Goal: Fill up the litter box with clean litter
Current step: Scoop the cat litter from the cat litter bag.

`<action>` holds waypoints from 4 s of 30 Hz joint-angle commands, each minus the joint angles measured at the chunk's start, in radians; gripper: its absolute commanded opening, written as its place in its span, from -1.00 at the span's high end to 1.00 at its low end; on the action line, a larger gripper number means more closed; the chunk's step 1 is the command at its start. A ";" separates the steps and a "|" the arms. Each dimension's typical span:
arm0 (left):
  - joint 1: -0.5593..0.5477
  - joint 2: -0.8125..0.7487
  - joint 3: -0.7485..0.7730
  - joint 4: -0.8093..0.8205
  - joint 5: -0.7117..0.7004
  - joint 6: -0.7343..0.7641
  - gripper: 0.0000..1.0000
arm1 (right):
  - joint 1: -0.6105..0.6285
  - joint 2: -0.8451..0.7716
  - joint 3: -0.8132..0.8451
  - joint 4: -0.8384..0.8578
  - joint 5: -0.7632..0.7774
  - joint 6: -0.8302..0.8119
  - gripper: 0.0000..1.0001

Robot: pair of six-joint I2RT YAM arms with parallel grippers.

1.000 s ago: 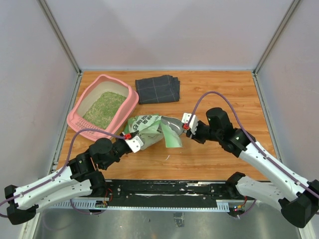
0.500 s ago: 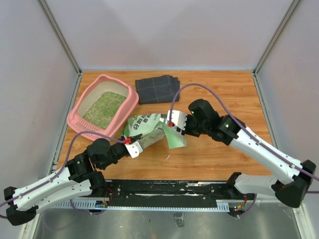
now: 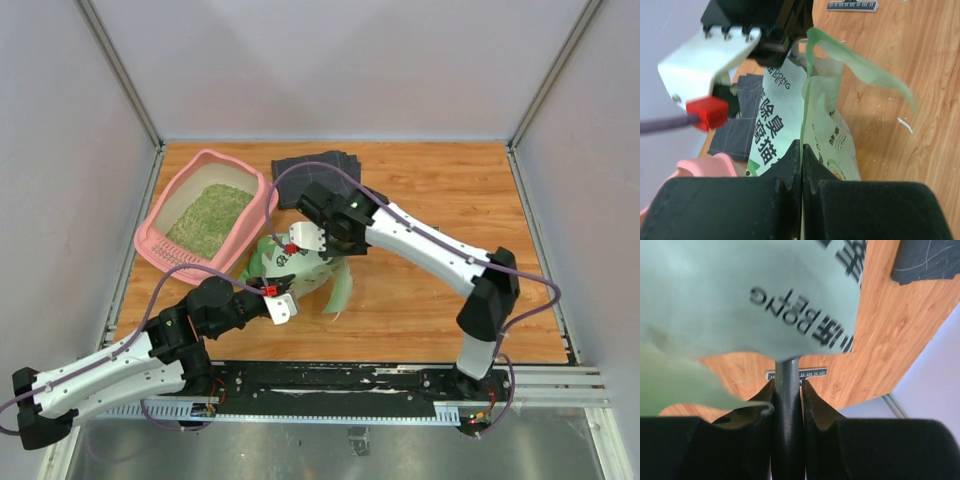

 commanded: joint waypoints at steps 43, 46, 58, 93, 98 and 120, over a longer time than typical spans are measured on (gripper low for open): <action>-0.001 0.000 -0.023 0.030 -0.112 -0.010 1.00 | -0.162 -0.219 -0.645 1.034 -0.615 0.110 0.99; -0.001 0.000 -0.023 0.033 -0.133 -0.015 1.00 | -0.162 -0.272 -0.684 1.068 -0.627 0.125 0.99; -0.001 -0.044 -0.010 0.050 -0.196 -0.038 1.00 | -0.177 -0.455 -0.766 1.073 -0.656 0.168 0.99; -0.001 -0.125 0.071 0.089 -0.190 -0.145 1.00 | -0.223 -0.888 -0.956 0.914 -0.586 0.221 0.99; -0.001 -0.132 0.073 0.127 -0.165 -0.192 1.00 | -0.223 -0.897 -0.952 0.865 -0.549 0.190 0.99; -0.001 -0.126 0.106 0.067 -0.261 -0.193 1.00 | -0.223 -1.057 -0.702 0.487 -0.348 0.239 0.99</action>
